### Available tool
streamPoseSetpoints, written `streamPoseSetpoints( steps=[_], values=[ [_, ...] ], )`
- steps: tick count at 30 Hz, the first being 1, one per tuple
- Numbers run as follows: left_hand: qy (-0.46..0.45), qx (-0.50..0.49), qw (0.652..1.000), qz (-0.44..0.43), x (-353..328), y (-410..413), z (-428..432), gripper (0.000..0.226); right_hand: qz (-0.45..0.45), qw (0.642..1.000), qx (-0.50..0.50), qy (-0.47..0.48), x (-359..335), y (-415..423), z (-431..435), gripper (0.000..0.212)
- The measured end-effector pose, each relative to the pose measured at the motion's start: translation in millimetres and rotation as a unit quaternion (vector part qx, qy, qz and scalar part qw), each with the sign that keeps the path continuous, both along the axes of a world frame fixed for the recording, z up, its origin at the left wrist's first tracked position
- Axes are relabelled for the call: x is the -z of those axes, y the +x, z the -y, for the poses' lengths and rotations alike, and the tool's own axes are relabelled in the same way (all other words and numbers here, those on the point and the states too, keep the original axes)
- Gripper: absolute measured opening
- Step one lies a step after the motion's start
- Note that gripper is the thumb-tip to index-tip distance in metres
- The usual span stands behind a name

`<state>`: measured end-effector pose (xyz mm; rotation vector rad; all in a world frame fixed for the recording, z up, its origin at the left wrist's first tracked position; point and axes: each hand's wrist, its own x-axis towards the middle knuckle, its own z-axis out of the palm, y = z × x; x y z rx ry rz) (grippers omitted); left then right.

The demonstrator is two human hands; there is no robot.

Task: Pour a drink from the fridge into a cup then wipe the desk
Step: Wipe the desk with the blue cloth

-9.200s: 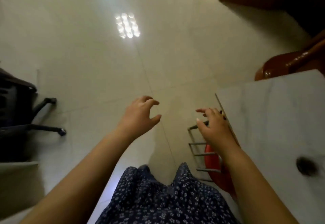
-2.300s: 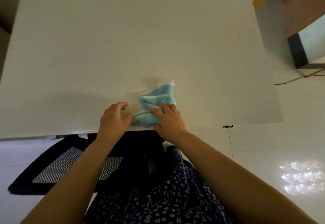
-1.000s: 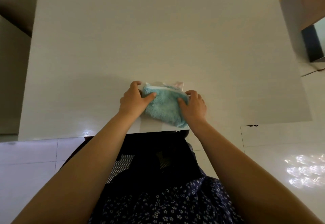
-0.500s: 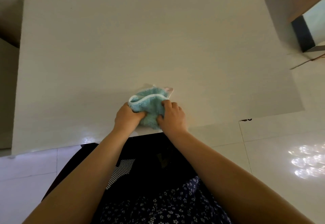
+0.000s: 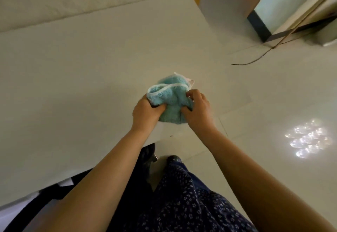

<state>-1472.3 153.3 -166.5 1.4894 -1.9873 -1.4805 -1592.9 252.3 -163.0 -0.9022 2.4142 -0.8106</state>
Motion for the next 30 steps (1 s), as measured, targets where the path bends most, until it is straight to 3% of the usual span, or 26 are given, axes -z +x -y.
streamPoseSetpoints(
  steps=[9, 14, 18, 20, 24, 27, 30],
  values=[
    [0.078, 0.062, 0.994, 0.035, 24, -193, -54, 0.057, -0.089, 0.987, 0.093, 0.102, 17, -173, -61, 0.040],
    [0.052, 0.047, 0.986, 0.152, 55, -210, -70, 0.039, -0.084, 0.984, 0.071, 0.139, 48, -201, -75, 0.049],
    [0.025, 0.046, 0.982, 0.183, 60, -205, -71, 0.044, -0.174, 0.978, 0.013, 0.111, 52, -187, -74, 0.031],
    [0.030, 0.037, 0.984, 0.171, 57, -198, -69, 0.047, -0.152, 0.979, -0.019, 0.132, 55, -177, -74, 0.030],
    [0.044, 0.061, 0.987, 0.140, 43, -174, -55, 0.065, -0.075, 0.983, 0.010, 0.169, 47, -167, -69, 0.039],
    [0.034, 0.062, 0.995, 0.069, 15, -149, -37, 0.044, -0.072, 0.983, -0.015, 0.170, 26, -154, -49, 0.042],
    [-0.012, 0.083, 0.996, -0.012, -35, -122, -21, 0.015, -0.062, 0.995, -0.049, 0.059, -14, -128, -15, 0.029]
  ],
)
